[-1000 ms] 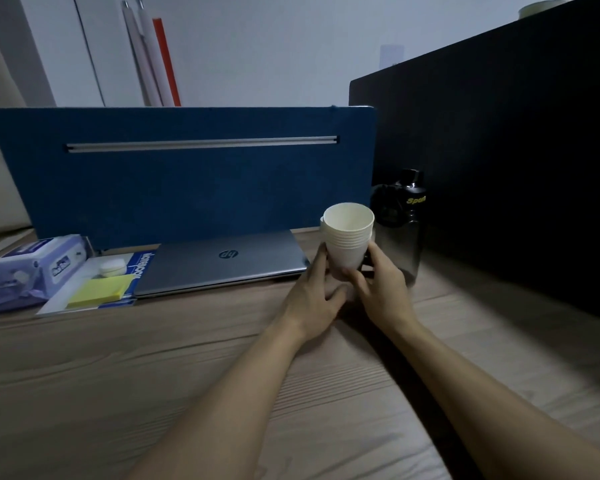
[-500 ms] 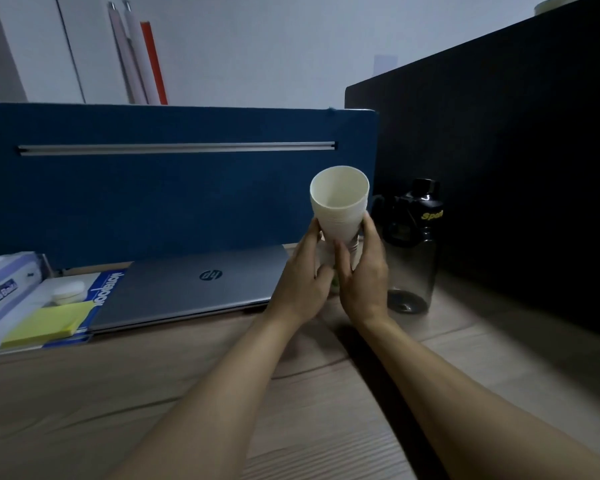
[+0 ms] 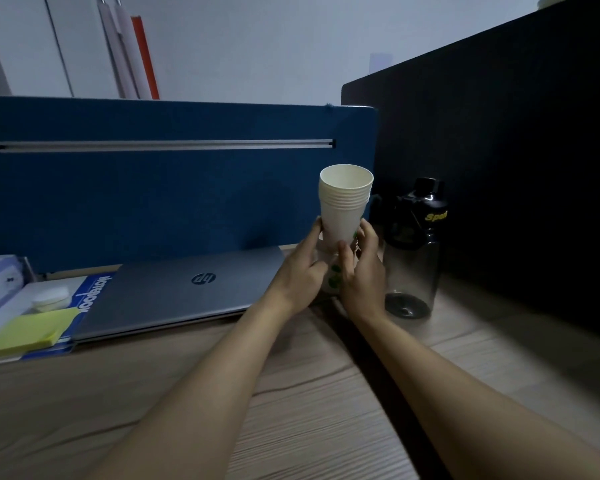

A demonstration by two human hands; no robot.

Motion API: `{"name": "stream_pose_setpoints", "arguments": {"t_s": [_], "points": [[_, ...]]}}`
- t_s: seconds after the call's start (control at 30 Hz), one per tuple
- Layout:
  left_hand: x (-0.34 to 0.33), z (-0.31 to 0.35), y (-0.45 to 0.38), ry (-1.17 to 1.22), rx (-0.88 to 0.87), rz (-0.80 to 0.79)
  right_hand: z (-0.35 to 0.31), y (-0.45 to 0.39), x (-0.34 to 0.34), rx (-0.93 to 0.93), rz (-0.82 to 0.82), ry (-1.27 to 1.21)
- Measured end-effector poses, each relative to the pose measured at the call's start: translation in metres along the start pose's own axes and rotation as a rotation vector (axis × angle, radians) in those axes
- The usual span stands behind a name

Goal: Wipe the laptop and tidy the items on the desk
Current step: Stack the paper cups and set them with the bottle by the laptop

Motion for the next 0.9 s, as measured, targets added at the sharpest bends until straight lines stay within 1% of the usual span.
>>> {"name": "stream_pose_setpoints", "arguments": {"t_s": [0.23, 0.33, 0.47, 0.57, 0.63, 0.73, 0.9], "points": [[0.000, 0.002, -0.003, 0.034, -0.063, 0.051, 0.000, 0.000, -0.001, -0.028, -0.035, -0.043], [0.000, 0.001, -0.002, 0.040, -0.071, 0.052, -0.003, 0.000, -0.002, -0.007, -0.033, -0.038], [0.000, 0.000, -0.003, 0.005, -0.045, 0.076, -0.005, 0.000, -0.001, 0.047, 0.001, 0.067], [-0.002, -0.005, -0.004, -0.062, 0.021, 0.071, -0.004, -0.001, -0.001, 0.049, 0.003, 0.116], [-0.004, -0.008, -0.003, -0.124, 0.067, 0.061, -0.004, -0.001, -0.002, 0.040, 0.006, 0.123], [-0.007, -0.011, -0.003, -0.223, 0.063, 0.057, -0.003, 0.001, -0.003, 0.008, 0.006, 0.118], [-0.006, -0.020, 0.000, -0.217, 0.094, 0.090, -0.003, 0.002, -0.004, -0.011, -0.002, 0.041]]}}
Point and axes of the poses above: each hand's wrist, its own y-axis away from the middle knuckle, its own x-axis out of the back of the hand, z = x × y, the point moved 2 cm from there along -y, towards the middle knuckle, and after that the axes turned 7 degrees about -y, right-handed, at the moved point
